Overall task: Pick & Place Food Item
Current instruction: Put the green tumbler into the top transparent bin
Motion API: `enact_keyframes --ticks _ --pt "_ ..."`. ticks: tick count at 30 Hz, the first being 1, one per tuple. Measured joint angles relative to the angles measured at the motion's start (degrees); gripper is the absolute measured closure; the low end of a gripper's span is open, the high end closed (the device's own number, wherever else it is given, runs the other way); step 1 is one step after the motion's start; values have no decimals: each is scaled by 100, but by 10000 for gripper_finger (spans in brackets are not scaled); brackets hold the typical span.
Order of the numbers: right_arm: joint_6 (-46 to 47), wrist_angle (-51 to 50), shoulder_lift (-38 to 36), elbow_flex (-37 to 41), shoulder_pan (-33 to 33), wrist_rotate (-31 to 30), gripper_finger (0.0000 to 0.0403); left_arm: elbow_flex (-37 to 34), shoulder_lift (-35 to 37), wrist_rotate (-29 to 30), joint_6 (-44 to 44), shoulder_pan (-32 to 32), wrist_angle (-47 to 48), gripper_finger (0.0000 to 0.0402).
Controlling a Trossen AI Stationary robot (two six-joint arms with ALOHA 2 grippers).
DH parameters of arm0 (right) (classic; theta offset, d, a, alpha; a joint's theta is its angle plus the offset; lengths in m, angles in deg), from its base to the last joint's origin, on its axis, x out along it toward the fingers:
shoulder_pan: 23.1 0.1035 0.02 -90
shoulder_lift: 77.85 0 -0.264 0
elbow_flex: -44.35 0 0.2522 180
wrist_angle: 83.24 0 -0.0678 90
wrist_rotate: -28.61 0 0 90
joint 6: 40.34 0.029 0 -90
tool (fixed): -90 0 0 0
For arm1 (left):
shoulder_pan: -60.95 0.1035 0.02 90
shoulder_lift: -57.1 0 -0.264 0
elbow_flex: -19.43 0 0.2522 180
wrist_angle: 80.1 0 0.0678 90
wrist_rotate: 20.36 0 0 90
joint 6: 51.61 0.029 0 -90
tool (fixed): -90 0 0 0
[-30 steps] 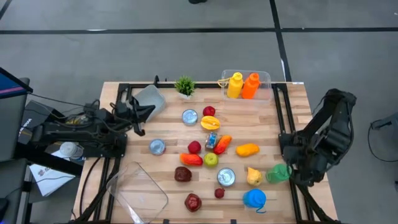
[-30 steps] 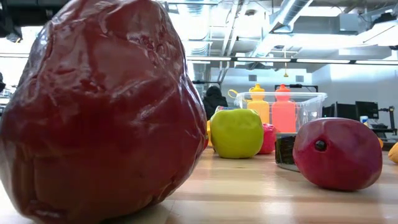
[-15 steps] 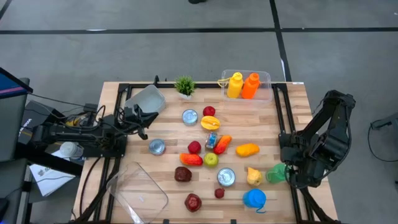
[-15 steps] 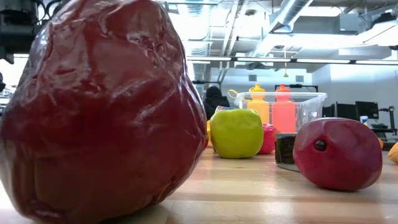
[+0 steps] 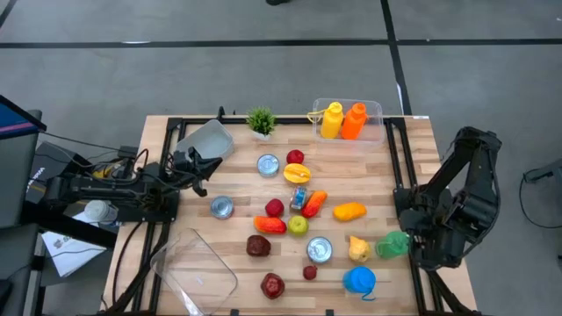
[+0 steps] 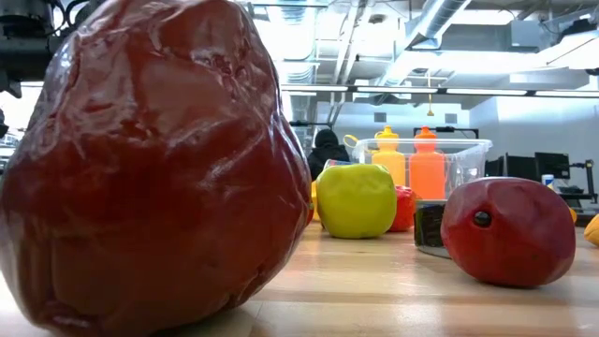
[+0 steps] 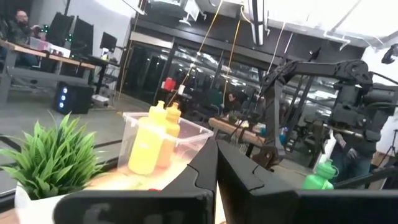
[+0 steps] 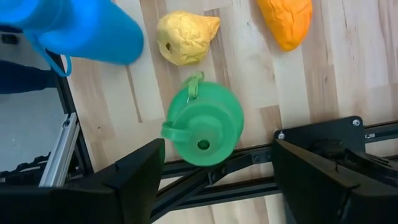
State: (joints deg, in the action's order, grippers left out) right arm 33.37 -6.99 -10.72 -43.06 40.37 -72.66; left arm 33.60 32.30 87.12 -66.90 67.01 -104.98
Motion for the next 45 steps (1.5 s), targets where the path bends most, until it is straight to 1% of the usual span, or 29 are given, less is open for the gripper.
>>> enact_keyframes --ticks 4,7,9,11,14,16,21,27,29,31,34,36,38,45 --pt "50 2 0 0 6 4 117 13 107 -17 86 -110 37 401" --pt "87 5 2 0 6 1 117 91 317 90 374 -287 32 401" --pt "87 1 2 0 6 2 117 114 513 266 587 -438 205 401" --pt "87 0 2 0 6 -28 117 122 715 530 460 -619 880 401" --pt "87 -2 62 0 6 -114 117 109 986 864 -198 -940 2182 401" --pt "83 0 125 2 6 -125 117 107 1111 1196 -385 -1170 2546 401" --pt "87 27 229 2 6 -108 117 109 1415 1845 7 -1645 2569 401" --pt "87 25 260 2 6 -105 117 109 2251 2093 612 -2020 2480 401" --pt "87 11 260 2 6 -105 117 112 2476 2130 685 -2028 2409 401" --pt "87 2 260 2 6 -101 118 111 2476 2035 672 -2018 2349 401" --pt "85 2 260 2 6 -96 130 9 2450 1579 72 -1959 2313 401" --pt "87 -1 260 2 6 -85 144 0 2425 1155 -381 -1911 2553 401" --pt "85 0 261 2 6 -81 162 0 2416 935 -663 -1864 2635 401" --pt "-66 2 260 2 6 -81 225 0 2406 891 -646 -1709 2628 401"
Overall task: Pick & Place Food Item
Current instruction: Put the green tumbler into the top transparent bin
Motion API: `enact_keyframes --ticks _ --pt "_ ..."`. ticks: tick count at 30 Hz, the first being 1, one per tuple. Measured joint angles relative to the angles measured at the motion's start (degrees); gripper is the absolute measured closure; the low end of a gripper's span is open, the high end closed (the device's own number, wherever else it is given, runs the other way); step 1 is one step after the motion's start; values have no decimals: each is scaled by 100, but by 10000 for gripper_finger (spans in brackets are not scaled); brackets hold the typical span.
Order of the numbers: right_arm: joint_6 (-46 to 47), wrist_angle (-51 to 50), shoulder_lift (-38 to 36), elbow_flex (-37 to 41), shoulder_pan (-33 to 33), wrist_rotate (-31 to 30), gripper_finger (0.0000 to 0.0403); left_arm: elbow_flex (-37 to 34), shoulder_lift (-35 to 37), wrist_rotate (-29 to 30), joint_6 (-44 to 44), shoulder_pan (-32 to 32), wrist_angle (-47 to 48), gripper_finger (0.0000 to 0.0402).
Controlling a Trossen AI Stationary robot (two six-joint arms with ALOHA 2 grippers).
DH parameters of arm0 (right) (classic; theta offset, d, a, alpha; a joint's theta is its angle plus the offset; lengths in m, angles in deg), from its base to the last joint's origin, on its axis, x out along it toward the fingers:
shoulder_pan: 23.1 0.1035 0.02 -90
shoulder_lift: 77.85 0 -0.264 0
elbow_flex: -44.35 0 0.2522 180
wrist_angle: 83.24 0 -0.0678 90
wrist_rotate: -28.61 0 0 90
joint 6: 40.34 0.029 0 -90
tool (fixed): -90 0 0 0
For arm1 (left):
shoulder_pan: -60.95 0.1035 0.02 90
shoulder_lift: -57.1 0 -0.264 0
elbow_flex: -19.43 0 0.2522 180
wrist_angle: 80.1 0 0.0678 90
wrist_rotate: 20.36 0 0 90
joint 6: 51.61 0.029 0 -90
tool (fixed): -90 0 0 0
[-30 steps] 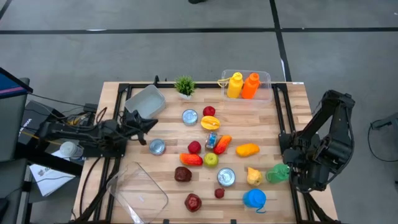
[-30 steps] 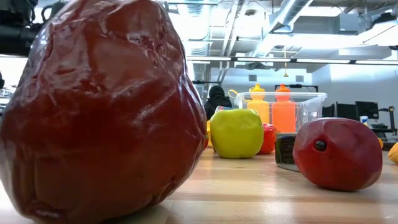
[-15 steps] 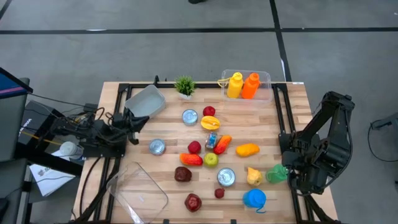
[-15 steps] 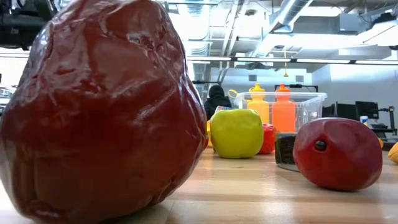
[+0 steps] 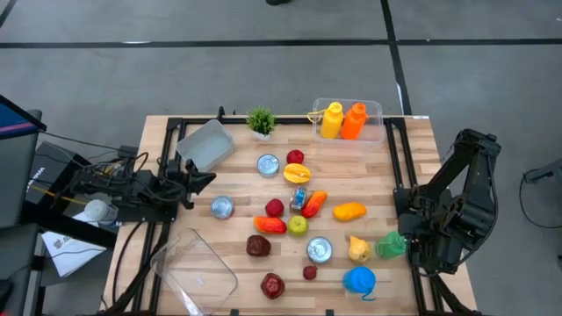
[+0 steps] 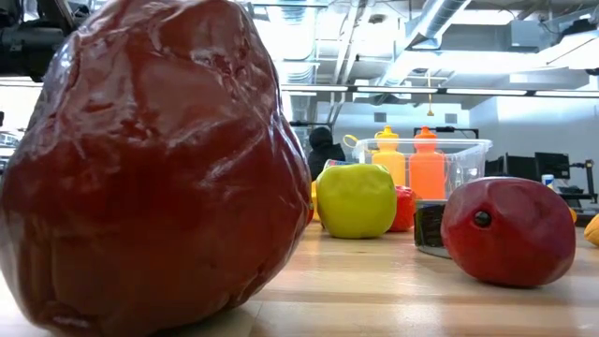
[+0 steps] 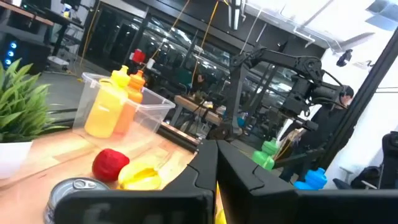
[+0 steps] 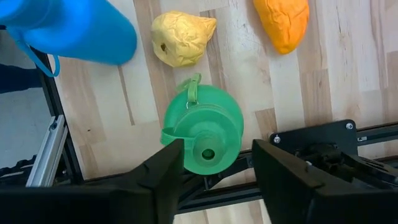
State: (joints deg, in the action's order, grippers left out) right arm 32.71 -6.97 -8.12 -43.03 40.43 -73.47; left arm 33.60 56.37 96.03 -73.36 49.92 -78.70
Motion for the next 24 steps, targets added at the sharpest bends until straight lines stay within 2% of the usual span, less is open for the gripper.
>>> enact_keyframes --ticks 7,18,24 --pt "0 6 -3 0 0 0 243 0 0 -13 3 21 -3 401" --pt "163 54 -15 0 0 0 172 0 0 -15 3 19 274 401" --pt "69 88 -9 0 0 0 178 -1 0 -76 -1 19 302 401"
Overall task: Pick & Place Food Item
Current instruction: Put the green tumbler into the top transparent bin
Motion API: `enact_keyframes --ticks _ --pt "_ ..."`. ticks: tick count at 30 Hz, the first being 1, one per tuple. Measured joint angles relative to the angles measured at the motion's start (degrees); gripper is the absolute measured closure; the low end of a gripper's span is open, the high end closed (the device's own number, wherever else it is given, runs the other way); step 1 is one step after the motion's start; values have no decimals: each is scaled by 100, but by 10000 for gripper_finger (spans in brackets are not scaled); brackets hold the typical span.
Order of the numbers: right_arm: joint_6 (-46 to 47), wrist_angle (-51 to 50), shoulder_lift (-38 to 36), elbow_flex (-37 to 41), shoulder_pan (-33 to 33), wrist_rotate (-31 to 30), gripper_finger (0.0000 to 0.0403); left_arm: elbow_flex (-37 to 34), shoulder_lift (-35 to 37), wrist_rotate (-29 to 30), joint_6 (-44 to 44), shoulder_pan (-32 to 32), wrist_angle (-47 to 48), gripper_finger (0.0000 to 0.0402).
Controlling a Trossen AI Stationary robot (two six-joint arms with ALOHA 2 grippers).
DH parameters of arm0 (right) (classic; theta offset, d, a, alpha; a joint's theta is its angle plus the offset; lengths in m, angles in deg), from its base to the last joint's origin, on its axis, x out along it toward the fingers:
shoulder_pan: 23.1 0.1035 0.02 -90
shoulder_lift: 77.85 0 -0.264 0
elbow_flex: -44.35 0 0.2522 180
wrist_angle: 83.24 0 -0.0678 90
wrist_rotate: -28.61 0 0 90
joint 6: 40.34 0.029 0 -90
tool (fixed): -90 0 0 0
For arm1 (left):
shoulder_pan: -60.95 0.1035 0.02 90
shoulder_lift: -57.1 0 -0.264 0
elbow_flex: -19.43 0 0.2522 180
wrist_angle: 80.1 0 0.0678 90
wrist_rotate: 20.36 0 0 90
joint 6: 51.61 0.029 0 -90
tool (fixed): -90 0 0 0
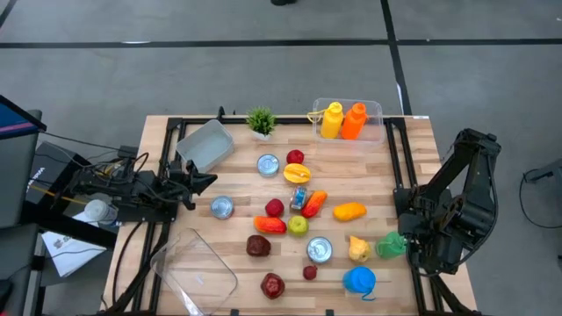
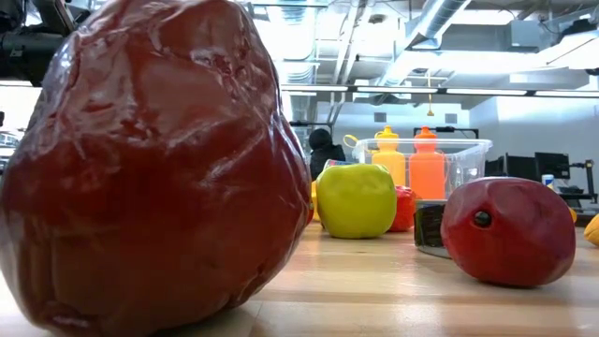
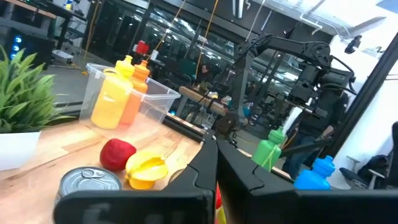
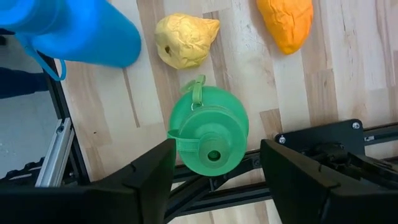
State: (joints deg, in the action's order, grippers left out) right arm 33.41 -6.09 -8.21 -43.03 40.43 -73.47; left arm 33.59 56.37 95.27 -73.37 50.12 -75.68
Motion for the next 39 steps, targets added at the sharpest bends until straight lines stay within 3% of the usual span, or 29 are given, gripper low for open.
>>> enact_keyframes --ticks 7,21,39 --pt "-28 13 0 0 0 0 185 -1 0 -343 -166 0 -4 401" --pt "-83 469 -70 492 -11 260 187 -3 0 -152 -123 0 40 401" --pt "-194 434 -74 492 -26 149 270 -3 -17 63 2 0 71 401"
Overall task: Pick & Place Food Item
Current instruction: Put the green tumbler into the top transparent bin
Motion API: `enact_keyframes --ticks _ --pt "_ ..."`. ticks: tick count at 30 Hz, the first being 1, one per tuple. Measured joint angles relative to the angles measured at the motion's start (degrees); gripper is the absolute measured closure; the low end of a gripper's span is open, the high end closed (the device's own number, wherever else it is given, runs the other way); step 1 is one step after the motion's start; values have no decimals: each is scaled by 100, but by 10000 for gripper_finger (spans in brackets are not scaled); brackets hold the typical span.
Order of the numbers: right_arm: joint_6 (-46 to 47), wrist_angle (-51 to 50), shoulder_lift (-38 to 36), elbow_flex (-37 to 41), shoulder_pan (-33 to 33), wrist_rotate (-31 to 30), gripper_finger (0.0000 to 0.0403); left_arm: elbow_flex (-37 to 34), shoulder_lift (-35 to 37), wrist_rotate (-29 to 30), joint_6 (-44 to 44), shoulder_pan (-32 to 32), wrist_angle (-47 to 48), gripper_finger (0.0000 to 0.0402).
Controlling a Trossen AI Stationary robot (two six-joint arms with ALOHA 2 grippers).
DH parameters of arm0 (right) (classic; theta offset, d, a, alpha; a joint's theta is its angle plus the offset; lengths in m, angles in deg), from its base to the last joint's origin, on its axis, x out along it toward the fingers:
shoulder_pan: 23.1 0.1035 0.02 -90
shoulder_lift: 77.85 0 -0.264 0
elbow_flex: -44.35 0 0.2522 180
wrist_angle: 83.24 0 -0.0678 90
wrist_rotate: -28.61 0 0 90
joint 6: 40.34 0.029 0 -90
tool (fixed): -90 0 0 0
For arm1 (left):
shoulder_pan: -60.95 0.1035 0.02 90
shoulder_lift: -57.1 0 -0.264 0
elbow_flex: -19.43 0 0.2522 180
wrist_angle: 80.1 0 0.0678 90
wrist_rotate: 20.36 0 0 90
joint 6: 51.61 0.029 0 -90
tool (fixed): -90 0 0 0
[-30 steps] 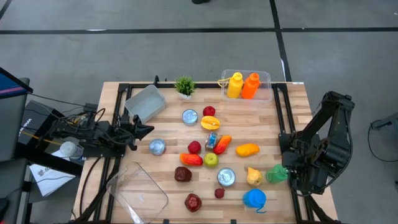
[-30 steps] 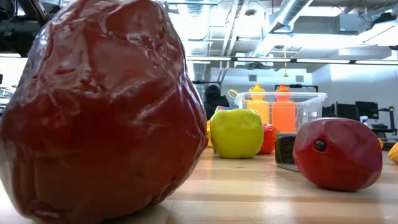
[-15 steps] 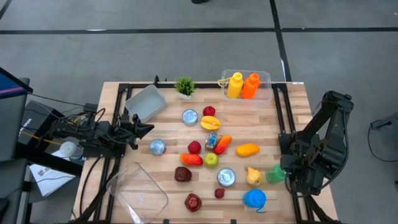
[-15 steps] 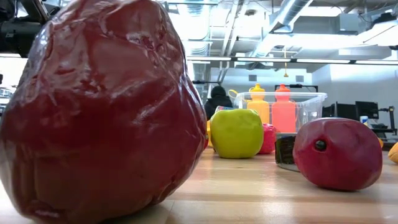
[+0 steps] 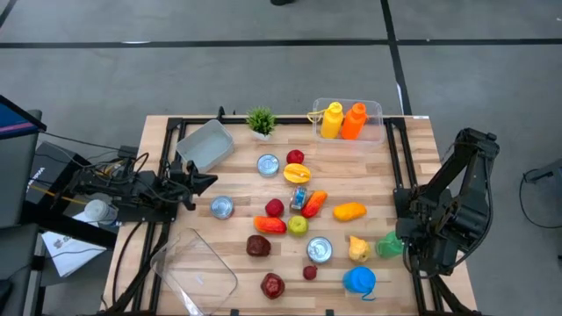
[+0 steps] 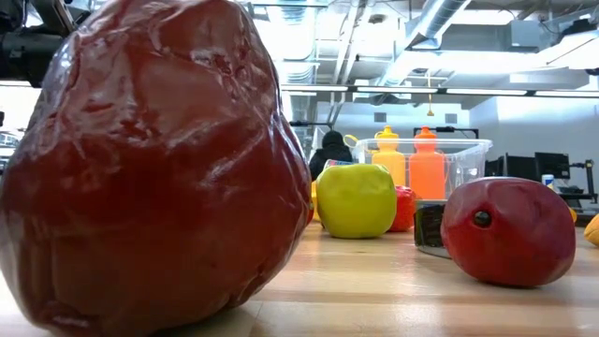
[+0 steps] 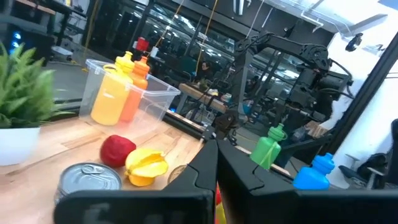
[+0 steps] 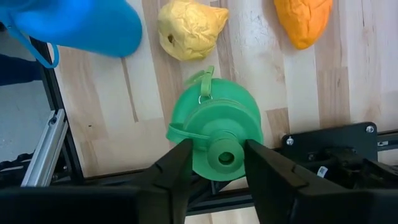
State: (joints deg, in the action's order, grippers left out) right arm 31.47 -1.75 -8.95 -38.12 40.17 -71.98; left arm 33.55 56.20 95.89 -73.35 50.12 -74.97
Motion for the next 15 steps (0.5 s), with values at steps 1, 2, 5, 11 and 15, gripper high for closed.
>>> enact_keyframes --ticks 1,2,5,11,15 --pt "6 0 -2 0 0 0 271 0 -3 34 59 0 11 402" --pt "6 2 -2 0 0 0 271 0 -3 41 103 0 14 402" --pt "16 49 -6 0 0 -2 259 0 -3 53 290 0 10 402" --pt "17 129 -7 2 -11 -28 217 0 -3 53 350 0 8 402" --pt "14 135 -7 4 -142 -226 204 0 -3 51 350 0 8 402"
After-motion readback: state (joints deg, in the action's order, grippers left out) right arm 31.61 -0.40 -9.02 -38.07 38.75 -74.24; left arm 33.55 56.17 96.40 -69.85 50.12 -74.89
